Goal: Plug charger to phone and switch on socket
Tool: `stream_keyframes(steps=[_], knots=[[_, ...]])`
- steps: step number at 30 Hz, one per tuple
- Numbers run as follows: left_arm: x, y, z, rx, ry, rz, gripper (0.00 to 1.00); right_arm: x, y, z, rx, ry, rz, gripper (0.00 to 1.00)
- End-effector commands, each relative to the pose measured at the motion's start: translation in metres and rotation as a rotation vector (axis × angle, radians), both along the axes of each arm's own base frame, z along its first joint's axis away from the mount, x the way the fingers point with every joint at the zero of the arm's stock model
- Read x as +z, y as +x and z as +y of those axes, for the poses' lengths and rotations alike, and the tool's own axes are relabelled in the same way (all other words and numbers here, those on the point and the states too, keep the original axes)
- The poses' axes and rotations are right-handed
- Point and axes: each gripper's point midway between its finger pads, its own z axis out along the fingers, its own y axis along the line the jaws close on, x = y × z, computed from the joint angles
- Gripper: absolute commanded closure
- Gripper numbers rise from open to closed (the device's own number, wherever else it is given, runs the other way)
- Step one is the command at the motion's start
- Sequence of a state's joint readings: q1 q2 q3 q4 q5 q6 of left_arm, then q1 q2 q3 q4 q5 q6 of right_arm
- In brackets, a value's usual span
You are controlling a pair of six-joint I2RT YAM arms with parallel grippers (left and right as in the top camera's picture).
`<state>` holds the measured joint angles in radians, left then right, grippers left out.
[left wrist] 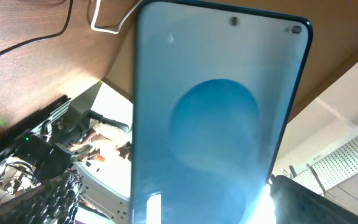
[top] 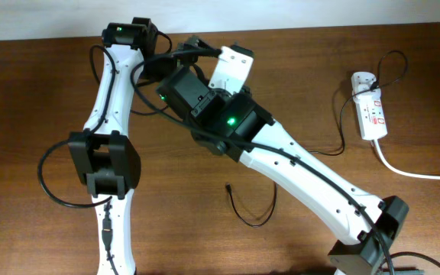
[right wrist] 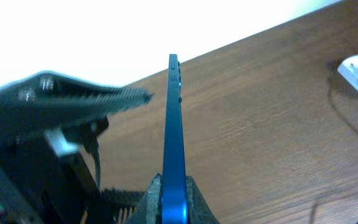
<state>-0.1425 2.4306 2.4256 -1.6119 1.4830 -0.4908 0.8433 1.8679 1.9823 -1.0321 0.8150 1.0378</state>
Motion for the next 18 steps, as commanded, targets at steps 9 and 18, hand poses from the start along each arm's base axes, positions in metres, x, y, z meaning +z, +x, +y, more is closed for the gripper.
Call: stream_keyframes(steps=[9, 18], knots=[[0.021, 0.002, 0.001, 0.011, -0.077, 0.103, 0.27, 0.033, -0.007, -0.008, -0.357, 0.737, -0.078, 0.96], [0.021, 0.001, 0.001, 0.013, -0.071, 0.143, 0.50, 0.022, -0.014, 0.005, -0.451, 0.943, 0.003, 0.96]])
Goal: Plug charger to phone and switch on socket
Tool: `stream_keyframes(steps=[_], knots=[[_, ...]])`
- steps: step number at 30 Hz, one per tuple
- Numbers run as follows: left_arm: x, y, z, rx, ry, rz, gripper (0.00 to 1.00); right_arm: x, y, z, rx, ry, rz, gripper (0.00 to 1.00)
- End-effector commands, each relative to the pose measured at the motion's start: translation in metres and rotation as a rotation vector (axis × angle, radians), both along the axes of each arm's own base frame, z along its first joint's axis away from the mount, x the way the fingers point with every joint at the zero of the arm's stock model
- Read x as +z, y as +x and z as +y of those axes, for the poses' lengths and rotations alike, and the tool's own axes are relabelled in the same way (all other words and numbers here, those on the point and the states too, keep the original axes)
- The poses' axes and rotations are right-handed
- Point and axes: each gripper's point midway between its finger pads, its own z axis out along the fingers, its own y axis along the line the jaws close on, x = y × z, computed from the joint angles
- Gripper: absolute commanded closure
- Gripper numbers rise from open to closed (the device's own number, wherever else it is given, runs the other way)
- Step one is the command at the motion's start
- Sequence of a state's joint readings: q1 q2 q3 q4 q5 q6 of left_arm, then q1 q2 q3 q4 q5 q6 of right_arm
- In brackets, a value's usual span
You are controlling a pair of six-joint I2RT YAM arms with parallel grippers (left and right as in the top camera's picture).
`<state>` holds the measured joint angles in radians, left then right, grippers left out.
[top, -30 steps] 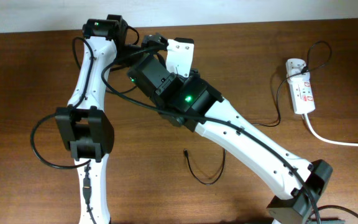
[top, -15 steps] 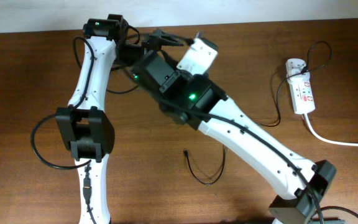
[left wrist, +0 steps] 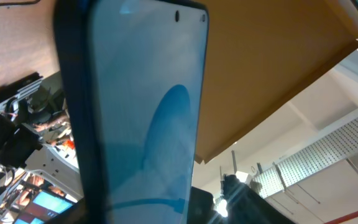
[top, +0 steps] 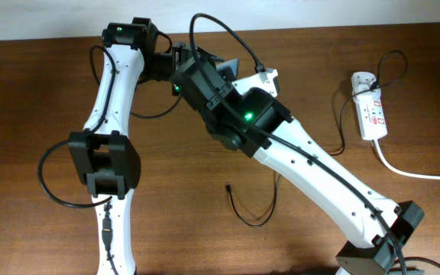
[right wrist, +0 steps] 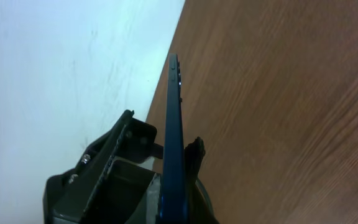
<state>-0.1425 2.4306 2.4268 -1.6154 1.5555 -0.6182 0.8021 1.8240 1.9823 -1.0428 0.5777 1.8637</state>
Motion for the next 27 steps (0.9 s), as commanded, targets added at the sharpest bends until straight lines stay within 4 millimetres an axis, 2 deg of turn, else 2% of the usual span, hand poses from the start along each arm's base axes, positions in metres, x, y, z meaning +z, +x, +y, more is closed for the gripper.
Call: stream_keyframes(steps=[1, 4, 7, 11, 22, 23, 24, 26, 27], knots=[[0.008, 0.001, 0.001, 0.004, -0.018, 0.007, 0.51, 0.024, -0.007, -0.005, -0.088, 0.151, -0.030, 0.96], [0.008, 0.001, 0.001, 0.004, -0.017, 0.012, 0.56, 0.025, -0.006, -0.005, -0.121, 0.190, -0.031, 0.96], [0.008, 0.001, 0.001, 0.004, -0.017, 0.013, 0.68, 0.023, -0.008, -0.001, -0.104, 0.206, -0.016, 0.96], [0.008, 0.001, 0.001, 0.004, -0.014, 0.034, 0.72, 0.027, -0.005, 0.006, -0.090, 0.239, -0.025, 0.96], [0.008, 0.001, 0.001, 0.004, -0.014, 0.035, 0.97, 0.026, -0.006, 0.011, -0.069, 0.261, -0.012, 0.94], [0.008, 0.001, 0.001, 0.004, -0.014, 0.035, 1.00, 0.026, -0.006, 0.011, -0.069, 0.261, -0.012, 0.90], [0.008, 0.001, 0.001, 0.004, -0.014, 0.035, 1.00, 0.026, -0.006, 0.011, -0.069, 0.261, -0.012, 0.81], [0.008, 0.001, 0.001, 0.004, -0.014, 0.035, 1.00, 0.026, -0.006, 0.011, -0.066, 0.257, -0.012, 0.71], [0.008, 0.001, 0.001, 0.004, -0.014, 0.035, 1.00, 0.026, -0.006, 0.011, -0.062, 0.251, -0.013, 0.62]])
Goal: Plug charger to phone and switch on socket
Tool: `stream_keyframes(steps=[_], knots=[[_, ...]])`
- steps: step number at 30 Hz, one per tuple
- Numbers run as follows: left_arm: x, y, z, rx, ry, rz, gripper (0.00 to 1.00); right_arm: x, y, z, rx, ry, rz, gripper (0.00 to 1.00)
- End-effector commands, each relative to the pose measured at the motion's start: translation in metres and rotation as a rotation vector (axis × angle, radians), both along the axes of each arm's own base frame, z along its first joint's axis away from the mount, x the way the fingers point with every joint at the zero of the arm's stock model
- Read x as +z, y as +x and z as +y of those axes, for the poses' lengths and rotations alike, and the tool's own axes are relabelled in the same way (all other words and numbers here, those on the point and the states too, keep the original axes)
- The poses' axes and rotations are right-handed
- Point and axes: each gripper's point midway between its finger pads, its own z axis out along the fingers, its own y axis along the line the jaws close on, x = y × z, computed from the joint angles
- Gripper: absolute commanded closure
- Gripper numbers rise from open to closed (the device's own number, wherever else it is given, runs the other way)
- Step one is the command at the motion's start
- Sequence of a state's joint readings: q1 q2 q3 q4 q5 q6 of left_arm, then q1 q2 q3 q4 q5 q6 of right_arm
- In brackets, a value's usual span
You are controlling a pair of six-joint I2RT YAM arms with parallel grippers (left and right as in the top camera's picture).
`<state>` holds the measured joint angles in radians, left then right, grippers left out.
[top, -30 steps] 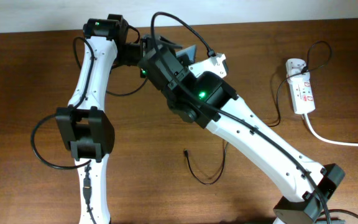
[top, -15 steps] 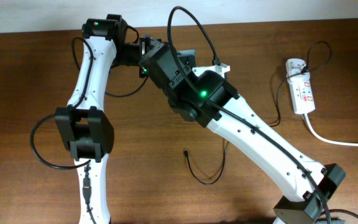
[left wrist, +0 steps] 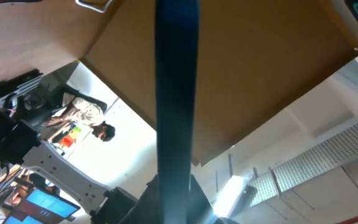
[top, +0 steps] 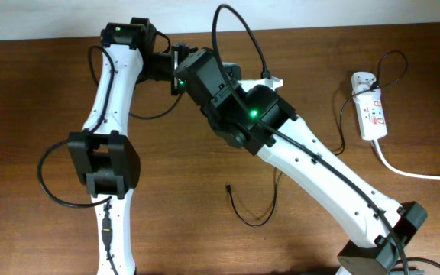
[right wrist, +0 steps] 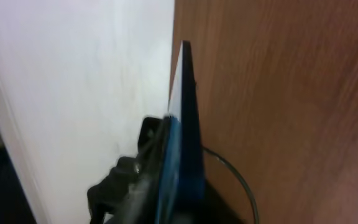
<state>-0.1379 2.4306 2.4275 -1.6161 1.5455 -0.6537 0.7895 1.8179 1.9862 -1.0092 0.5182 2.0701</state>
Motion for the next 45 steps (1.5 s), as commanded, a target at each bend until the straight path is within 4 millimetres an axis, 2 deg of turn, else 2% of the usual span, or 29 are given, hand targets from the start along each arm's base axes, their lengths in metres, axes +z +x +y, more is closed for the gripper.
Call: stream_keyframes(steps=[1, 4, 7, 9, 10, 13, 16, 19, 21, 22, 24, 25, 28, 31, 32, 34, 35, 37, 38, 39, 42, 45], knots=[[0.009, 0.000, -0.001, 0.000, -0.029, 0.001, 1.00, 0.021, -0.009, 0.004, 0.043, 0.030, -0.028, 0.59], [0.009, 0.000, -0.001, 0.000, -0.029, 0.000, 1.00, 0.024, -0.007, -0.001, 0.039, -0.013, -0.048, 0.52], [0.009, 0.001, -0.001, 0.000, -0.027, -0.015, 1.00, 0.037, -0.002, -0.020, 0.061, -0.184, -0.113, 0.36], [0.002, 0.005, -0.001, -0.001, 0.006, -0.070, 1.00, 0.052, -0.002, -0.035, 0.118, -0.279, -0.141, 0.21], [-0.008, 0.010, -0.001, 0.001, 0.060, -0.123, 1.00, 0.063, -0.002, -0.049, 0.168, -0.340, -0.155, 0.04], [-0.035, 0.028, 0.002, 0.015, 0.210, -0.317, 1.00, 0.080, -0.005, -0.079, 0.398, -0.474, -0.154, 0.02], [-0.035, 0.038, 0.002, -0.006, 0.193, -0.605, 1.00, 0.070, -0.019, -0.118, 0.603, -0.599, -0.071, 0.01], [-0.033, 0.044, 0.006, -0.027, 0.257, -0.785, 1.00, 0.038, -0.037, -0.163, 0.748, -0.756, 0.120, 0.01], [-0.048, 0.055, 0.024, -0.036, 0.498, -0.837, 1.00, 0.012, -0.056, -0.182, 0.783, -0.752, 0.284, 0.01], [-0.059, 0.064, 0.041, -0.037, 0.668, -0.856, 1.00, 0.001, -0.063, -0.184, 0.808, -0.749, 0.345, 0.01], [-0.068, 0.071, 0.061, -0.037, 0.819, -0.865, 1.00, -0.017, -0.070, -0.178, 0.916, -0.773, 0.409, 0.01], [-0.072, 0.073, 0.068, -0.038, 0.866, -0.860, 1.00, -0.031, -0.074, -0.169, 1.003, -0.780, 0.435, 0.01], [-0.083, 0.075, 0.090, -0.045, 0.985, -0.831, 1.00, -0.067, -0.084, -0.151, 1.105, -0.761, 0.519, 0.01], [-0.090, 0.074, 0.110, -0.050, 1.062, -0.795, 1.00, -0.121, -0.096, -0.132, 1.205, -0.755, 0.615, 0.02], [-0.091, 0.075, 0.113, -0.047, 1.076, -0.794, 1.00, -0.136, -0.100, -0.124, 1.239, -0.742, 0.619, 0.01], [-0.094, 0.079, 0.126, -0.041, 1.143, -0.785, 1.00, -0.178, -0.114, -0.091, 1.424, -0.722, 0.575, 0.01], [-0.098, 0.081, 0.140, -0.013, 1.213, -0.739, 1.00, -0.193, -0.122, -0.080, 1.479, -0.721, 0.568, 0.02], [-0.099, 0.083, 0.158, 0.042, 1.264, -0.672, 1.00, -0.216, -0.133, -0.064, 1.576, -0.756, 0.550, 0.05], [-0.099, 0.084, 0.165, 0.067, 1.269, -0.646, 1.00, -0.227, -0.139, -0.053, 1.666, -0.790, 0.528, 0.01], [-0.099, 0.085, 0.172, 0.082, 1.269, -0.634, 1.00, -0.238, -0.147, -0.046, 1.733, -0.810, 0.544, 0.02], [-0.102, 0.078, 0.183, 0.079, 1.275, -0.594, 1.00, -0.278, -0.162, -0.042, 1.822, -0.817, 0.661, 0.02], [-0.102, 0.077, 0.184, 0.075, 1.275, -0.592, 1.00, -0.306, -0.167, -0.041, 1.874, -0.797, 0.725, 0.02]])
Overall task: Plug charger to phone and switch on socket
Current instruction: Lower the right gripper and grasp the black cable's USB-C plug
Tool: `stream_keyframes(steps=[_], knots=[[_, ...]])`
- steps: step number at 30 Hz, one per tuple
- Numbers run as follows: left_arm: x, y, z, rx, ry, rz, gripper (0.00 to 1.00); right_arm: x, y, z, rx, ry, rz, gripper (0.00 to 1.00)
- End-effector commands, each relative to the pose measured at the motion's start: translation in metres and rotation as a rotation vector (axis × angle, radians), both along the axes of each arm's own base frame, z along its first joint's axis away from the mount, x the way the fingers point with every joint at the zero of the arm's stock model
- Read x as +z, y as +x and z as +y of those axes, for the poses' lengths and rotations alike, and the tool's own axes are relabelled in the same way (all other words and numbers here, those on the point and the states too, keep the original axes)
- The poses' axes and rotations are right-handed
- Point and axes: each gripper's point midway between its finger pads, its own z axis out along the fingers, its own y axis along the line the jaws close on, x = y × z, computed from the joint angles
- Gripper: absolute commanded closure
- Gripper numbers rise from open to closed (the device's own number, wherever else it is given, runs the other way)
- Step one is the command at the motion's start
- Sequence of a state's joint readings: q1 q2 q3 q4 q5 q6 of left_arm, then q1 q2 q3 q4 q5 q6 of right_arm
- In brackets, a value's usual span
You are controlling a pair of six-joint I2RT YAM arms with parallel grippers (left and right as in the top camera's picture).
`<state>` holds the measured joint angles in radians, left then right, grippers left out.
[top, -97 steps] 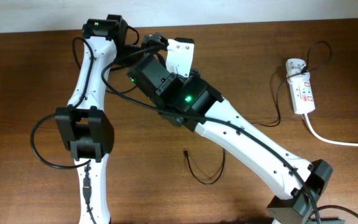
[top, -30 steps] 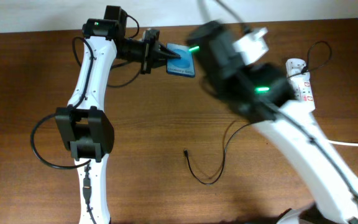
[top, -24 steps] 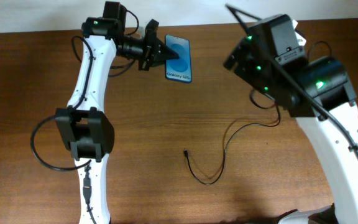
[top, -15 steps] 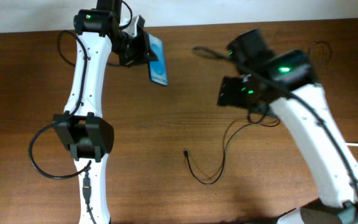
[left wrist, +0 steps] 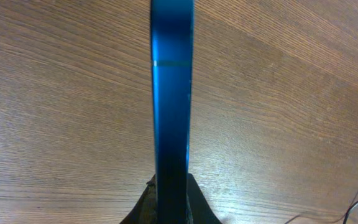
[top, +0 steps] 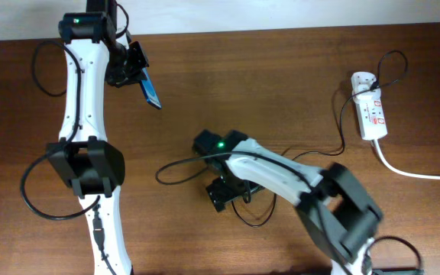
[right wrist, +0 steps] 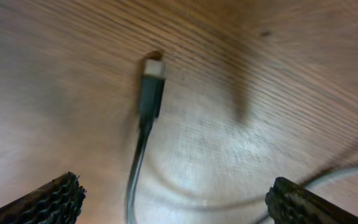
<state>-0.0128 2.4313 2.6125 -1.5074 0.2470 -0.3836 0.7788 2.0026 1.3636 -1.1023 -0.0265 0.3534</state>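
In the overhead view my left gripper (top: 137,72) is at the far left back, shut on the blue phone (top: 151,92), which hangs tilted above the table. The left wrist view shows the phone (left wrist: 171,93) edge-on, clamped in that gripper (left wrist: 171,194). My right gripper (top: 228,194) is low over the table's middle and open. In the right wrist view the black charger plug (right wrist: 152,79) with its light tip lies on the wood between and ahead of the right gripper's (right wrist: 179,202) fingers (right wrist: 58,198). The white socket strip (top: 371,114) lies at the right.
The black charger cable (top: 334,145) runs from the adapter (top: 363,79) on the strip to the table's middle and loops under my right arm. A white mains lead (top: 411,173) leaves the strip to the right edge. A wall borders the table's back.
My right gripper has let go of the phone, and now stands open over the charger plug at mid-table. My left gripper, still shut on the phone, has moved left.
First my right gripper held the phone upright at the back, with the left gripper facing its screen. Then the phone stood between the left jaws. Then both grippers gripped it. Now only the left holds it, and the right is down at the plug.
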Motion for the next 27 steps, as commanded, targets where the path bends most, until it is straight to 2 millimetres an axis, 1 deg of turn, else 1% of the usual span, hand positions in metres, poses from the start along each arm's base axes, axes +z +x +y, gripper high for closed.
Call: stream_keyframes(steps=[1, 3, 4, 5, 7, 10, 11, 13, 14, 15, 16, 22, 24, 25, 27], knots=[[0.010, 0.003, -0.001, 0.008, -0.002, -0.027, 1.00, -0.018, -0.004, 0.002, 0.032, -0.003, 0.045, 0.01], [0.010, 0.003, -0.001, 0.009, -0.002, -0.026, 1.00, -0.018, -0.002, 0.003, 0.031, 0.005, 0.037, 0.02], [0.010, 0.003, -0.001, 0.009, -0.002, -0.027, 1.00, -0.019, -0.002, 0.004, 0.031, 0.007, 0.035, 0.08], [0.010, 0.003, -0.001, 0.009, -0.002, -0.027, 1.00, -0.019, -0.001, 0.005, 0.031, 0.009, 0.031, 0.17], [0.010, 0.003, -0.001, 0.009, -0.002, -0.027, 1.00, -0.019, 0.003, 0.006, 0.033, 0.014, 0.015, 0.25], [0.010, 0.003, -0.001, 0.008, -0.002, -0.027, 1.00, -0.019, 0.008, 0.008, 0.030, 0.021, -0.002, 0.38], [0.010, 0.003, -0.001, 0.008, -0.002, -0.027, 1.00, -0.018, 0.011, 0.008, 0.025, 0.026, -0.008, 0.41], [0.010, 0.003, -0.001, 0.008, -0.002, -0.027, 1.00, -0.015, 0.020, 0.008, -0.003, 0.038, -0.021, 0.43], [0.010, 0.003, -0.001, 0.008, -0.002, -0.027, 1.00, -0.014, 0.025, 0.008, -0.024, 0.051, -0.026, 0.45], [0.010, 0.003, -0.001, 0.008, -0.002, -0.027, 1.00, -0.014, 0.028, 0.009, -0.040, 0.073, -0.023, 0.53], [0.010, 0.003, -0.001, 0.009, -0.002, -0.027, 1.00, -0.014, 0.030, 0.010, -0.055, 0.092, -0.015, 0.58], [0.010, 0.003, -0.001, 0.008, -0.002, -0.027, 1.00, -0.014, 0.031, 0.013, -0.058, 0.114, -0.009, 0.67], [0.010, 0.003, -0.001, 0.008, -0.002, -0.027, 1.00, -0.014, 0.035, 0.016, -0.058, 0.129, -0.026, 0.65], [0.010, 0.003, -0.001, 0.008, -0.002, -0.027, 1.00, -0.014, 0.037, 0.018, -0.058, 0.135, -0.033, 0.61], [0.010, 0.003, -0.001, 0.009, -0.002, -0.027, 1.00, -0.015, 0.041, 0.018, -0.092, 0.132, -0.052, 0.62]])
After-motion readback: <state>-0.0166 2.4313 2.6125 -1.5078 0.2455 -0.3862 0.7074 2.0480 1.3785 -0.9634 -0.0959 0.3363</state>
